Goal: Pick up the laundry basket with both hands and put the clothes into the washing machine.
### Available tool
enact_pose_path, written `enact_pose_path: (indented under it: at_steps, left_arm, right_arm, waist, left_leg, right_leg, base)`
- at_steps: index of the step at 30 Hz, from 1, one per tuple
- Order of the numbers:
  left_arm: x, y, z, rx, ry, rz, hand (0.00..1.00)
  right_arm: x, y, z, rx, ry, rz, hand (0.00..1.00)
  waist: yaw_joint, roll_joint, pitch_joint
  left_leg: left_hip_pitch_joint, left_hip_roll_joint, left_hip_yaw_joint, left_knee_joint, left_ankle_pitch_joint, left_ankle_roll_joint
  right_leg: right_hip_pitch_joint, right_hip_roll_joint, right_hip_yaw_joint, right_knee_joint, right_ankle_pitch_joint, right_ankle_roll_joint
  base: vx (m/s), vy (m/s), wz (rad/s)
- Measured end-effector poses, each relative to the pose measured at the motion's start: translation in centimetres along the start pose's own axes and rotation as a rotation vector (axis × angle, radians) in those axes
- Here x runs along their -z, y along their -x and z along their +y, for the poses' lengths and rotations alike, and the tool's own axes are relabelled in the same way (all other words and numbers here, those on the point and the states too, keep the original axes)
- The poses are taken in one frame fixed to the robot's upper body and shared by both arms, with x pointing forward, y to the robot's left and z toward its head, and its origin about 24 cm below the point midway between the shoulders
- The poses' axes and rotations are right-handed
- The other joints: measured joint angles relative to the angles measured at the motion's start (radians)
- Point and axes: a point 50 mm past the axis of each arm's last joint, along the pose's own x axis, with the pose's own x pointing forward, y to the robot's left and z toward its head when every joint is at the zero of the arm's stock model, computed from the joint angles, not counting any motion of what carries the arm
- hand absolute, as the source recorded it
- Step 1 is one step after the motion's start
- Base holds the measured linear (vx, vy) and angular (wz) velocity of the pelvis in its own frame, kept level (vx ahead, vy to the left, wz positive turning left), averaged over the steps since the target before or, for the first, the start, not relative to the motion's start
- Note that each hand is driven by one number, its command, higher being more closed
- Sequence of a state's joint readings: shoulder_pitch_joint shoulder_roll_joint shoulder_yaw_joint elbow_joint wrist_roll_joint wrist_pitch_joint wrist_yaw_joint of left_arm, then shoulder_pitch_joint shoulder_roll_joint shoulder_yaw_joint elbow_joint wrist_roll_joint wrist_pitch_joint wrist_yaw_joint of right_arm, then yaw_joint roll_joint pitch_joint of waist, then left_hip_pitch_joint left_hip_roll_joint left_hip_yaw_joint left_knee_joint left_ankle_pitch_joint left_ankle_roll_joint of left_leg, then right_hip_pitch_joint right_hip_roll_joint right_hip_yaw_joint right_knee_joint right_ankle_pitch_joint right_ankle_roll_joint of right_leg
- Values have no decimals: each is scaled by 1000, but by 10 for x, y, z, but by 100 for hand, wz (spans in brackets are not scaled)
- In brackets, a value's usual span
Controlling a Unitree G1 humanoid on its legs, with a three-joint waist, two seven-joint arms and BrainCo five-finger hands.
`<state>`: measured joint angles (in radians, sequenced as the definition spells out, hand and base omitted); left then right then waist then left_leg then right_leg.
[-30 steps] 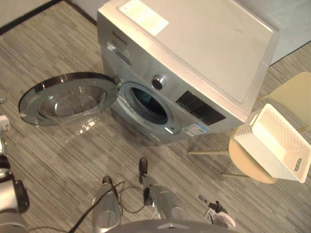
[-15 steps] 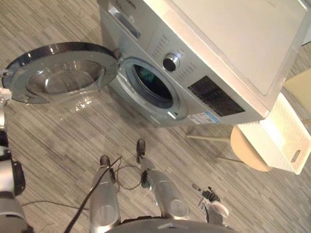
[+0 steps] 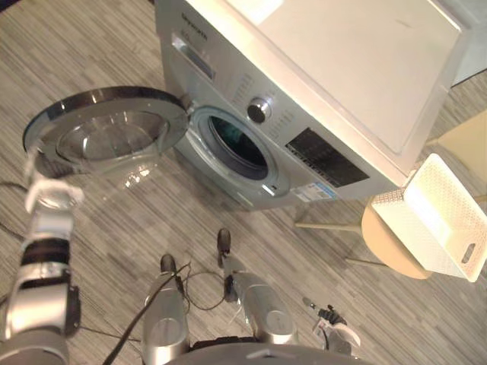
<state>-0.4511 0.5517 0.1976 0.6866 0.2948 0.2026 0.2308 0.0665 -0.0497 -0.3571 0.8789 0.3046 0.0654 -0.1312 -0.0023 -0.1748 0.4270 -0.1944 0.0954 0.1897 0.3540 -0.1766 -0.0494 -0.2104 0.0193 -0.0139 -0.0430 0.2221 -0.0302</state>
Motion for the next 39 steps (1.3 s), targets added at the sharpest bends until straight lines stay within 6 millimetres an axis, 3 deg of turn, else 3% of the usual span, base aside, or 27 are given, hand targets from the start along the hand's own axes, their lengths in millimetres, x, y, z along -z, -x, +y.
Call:
enact_pose_path:
  at_steps: [3, 4, 6, 8, 12, 17, 19, 21, 25, 29, 31, 33, 36, 38, 39]
  left_arm:
    - [39, 31, -52, 178, 19, 118, 0]
    - [64, 57, -80, 286, 32, 195, 0]
    - [79, 81, -100, 366, 67, 242, 0]
    - [91, 99, -113, 417, 87, 290, 0]
    - [98, 122, -132, 505, 91, 313, 0]
    - [84, 127, -131, 493, 184, 249, 0]
    - [65, 123, -116, 439, 229, 144, 0]
    - [61, 120, -102, 385, 257, 110, 0]
    - [72, 96, -51, 184, 240, 106, 0]
    - [81, 61, 9, -1, 161, 116, 0]
    - [83, 42, 38, -89, 129, 140, 0]
    - [61, 18, 74, -192, 125, 97, 0]
    - [36, -3, 102, -257, 160, 71, 0]
    - [17, -13, 110, -264, 168, 45, 0]
    - [-6, -23, 118, -264, 145, 14, 0]
  right_arm:
    - [7, 0, -10, 30, 6, 43, 0]
    - [11, 0, -13, 29, -4, 67, 0]
    - [15, 1, -16, 42, 18, 86, 0]
    - [19, 2, -21, 56, 6, 104, 0]
    - [25, 3, -25, 67, 3, 124, 0]
    - [36, 7, -28, 87, -40, 152, 0]
    - [48, 11, -32, 98, -44, 183, 0]
    - [54, 14, -38, 113, -44, 198, 0]
    - [55, 15, -45, 134, -64, 198, 0]
    - [51, 14, -44, 118, -64, 185, 0]
    - [49, 13, -42, 110, -65, 179, 0]
    - [41, 9, -32, 86, -64, 157, 0]
    - [25, 4, -21, 55, -66, 99, 0]
    - [22, 4, -18, 40, -37, 86, 0]
    - [21, 4, -15, 27, -16, 83, 0]
  waist:
    - [-7, 57, -57]
    - [-9, 92, -117]
    - [-17, 122, -156]
    - [-24, 135, -204]
    - [-31, 135, -251]
    - [-40, 136, -281]
    - [-38, 140, -291]
    - [-37, 148, -313]
    - [-29, 164, -335]
    - [-19, 159, -334]
    - [-7, 142, -326]
    - [-4, 108, -300]
    - [-1, 64, -240]
    - [3, 40, -207]
    - [2, 22, -187]
  left_leg:
    - [26, -3, 10, -34, 8, -6]
    - [54, -3, 32, -62, 11, -9]
    - [97, -4, 41, -81, 8, -13]
    - [111, -7, 51, -98, 2, -13]
    - [140, -19, 62, -121, 2, -14]
    - [164, -22, 95, -132, -3, -16]
    - [167, -23, 94, -132, -7, -18]
    - [167, -23, 94, -132, -11, -13]
    - [177, -29, 82, -132, -17, -3]
    - [158, -38, 54, -125, -17, -1]
    - [134, -36, 51, -104, -19, 2]
    - [51, -30, 24, -27, -33, 14]
    - [-34, -13, 9, 52, -48, 24]
    - [-85, 0, 0, 104, -64, 22]
    - [-144, 12, -19, 146, -76, 30]
  right_leg:
    - [5, 0, 4, 0, -3, -1]
    - [11, -1, 24, -1, -8, 4]
    - [43, 1, 38, -5, -19, 11]
    - [44, 1, 53, -6, -36, 18]
    - [53, 2, 86, -10, -40, 30]
    - [58, 1, 120, -13, -31, 51]
    - [69, -1, 118, -14, -34, 59]
    - [70, -3, 116, -14, -37, 63]
    - [86, -10, 104, -13, -38, 65]
    - [83, -17, 75, -12, -38, 65]
    - [68, -18, 72, -8, -37, 64]
    - [21, -17, 53, -4, -22, 58]
    - [-22, -12, 49, -5, 5, 50]
    - [-45, -4, 43, -6, 19, 45]
    - [-77, 2, 28, -6, 22, 36]
  base:
    - [36, 16, -13]
    - [73, 46, -31]
    - [48, 43, -20]
    - [17, 17, -14]
    - [-1, 19, -20]
    - [2, 31, -23]
    - [-2, 38, 1]
    - [20, 35, 2]
    - [31, 53, 9]
    - [-8, 28, 20]
    - [-40, 13, 14]
    - [-80, 8, 24]
    - [-134, -8, 7]
    - [-211, 7, 10]
    - [-204, -1, 21]
